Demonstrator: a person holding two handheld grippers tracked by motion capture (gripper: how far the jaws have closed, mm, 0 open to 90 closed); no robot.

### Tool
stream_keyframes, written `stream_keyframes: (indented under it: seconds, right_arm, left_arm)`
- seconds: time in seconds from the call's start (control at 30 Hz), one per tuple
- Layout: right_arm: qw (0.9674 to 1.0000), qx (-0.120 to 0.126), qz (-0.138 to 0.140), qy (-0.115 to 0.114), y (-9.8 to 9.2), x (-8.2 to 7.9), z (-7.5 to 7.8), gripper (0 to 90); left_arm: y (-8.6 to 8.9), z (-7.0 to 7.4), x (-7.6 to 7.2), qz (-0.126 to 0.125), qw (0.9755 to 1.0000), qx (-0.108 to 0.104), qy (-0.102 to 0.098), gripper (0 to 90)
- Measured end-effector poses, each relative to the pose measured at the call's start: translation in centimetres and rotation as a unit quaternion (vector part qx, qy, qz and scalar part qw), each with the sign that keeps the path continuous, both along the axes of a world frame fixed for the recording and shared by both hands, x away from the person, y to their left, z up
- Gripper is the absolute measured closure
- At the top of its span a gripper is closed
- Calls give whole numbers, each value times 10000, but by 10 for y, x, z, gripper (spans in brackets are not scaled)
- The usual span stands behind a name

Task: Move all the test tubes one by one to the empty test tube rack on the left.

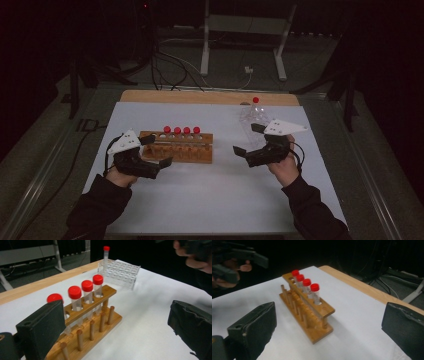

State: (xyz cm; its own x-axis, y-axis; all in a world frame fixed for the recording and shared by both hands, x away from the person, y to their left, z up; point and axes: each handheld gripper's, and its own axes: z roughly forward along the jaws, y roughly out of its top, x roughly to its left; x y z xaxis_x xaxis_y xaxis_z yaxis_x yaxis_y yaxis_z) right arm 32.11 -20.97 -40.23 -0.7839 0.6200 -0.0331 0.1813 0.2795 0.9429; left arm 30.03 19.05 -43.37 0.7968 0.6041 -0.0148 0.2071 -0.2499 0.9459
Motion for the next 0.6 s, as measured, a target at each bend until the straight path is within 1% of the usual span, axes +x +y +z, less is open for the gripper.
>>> stream_keyframes:
  seconds: [0.07, 0.13, 0.17, 0.23, 0.33, 0.4, 0.43, 0.5, 0.57, 0.6]
  right_arm:
    - [10000, -11, -63, -49, -3, 6, 1, 0]
    - [9999, -8, -81, -78, -5, 14, 2, 0]
    - [9998, -26, -164, -100, -7, 18, 2, 0]
    - [9997, -25, -231, -118, -10, 28, 3, 0]
    - [9989, -56, -462, -45, -15, 45, 1, 0]
    - [9986, -12, -525, 34, -19, 56, -2, 1]
    - [9982, -37, -596, 69, -21, 62, -3, 1]
    - [9979, 30, -637, 122, -24, 72, -7, 0]
    - [9968, -1, -776, 181, -28, 83, -10, 1]
    - [9966, 51, -801, 204, -30, 88, -12, 1]
  left_arm:
    - [-1, 0, -3, -109, 9999, -80, 5, 19]
    - [-3, 0, -5, -134, 9999, -24, -36, 19]
    - [-4, 0, -6, -142, 9999, -5, -35, 19]
    - [-5, 0, -7, -182, 9998, -4, -35, 19]
    - [-7, -1, -7, -222, 9997, 7, -26, 19]
    - [-7, -2, -6, -209, 9998, 11, -34, 19]
    - [-7, -2, -6, -225, 9997, -7, -15, 19]
    - [-7, -3, -7, -220, 9998, 2, -39, 19]
    - [-7, -3, -7, -203, 9998, -4, -44, 19]
    - [-7, -3, -7, -203, 9998, -11, -48, 19]
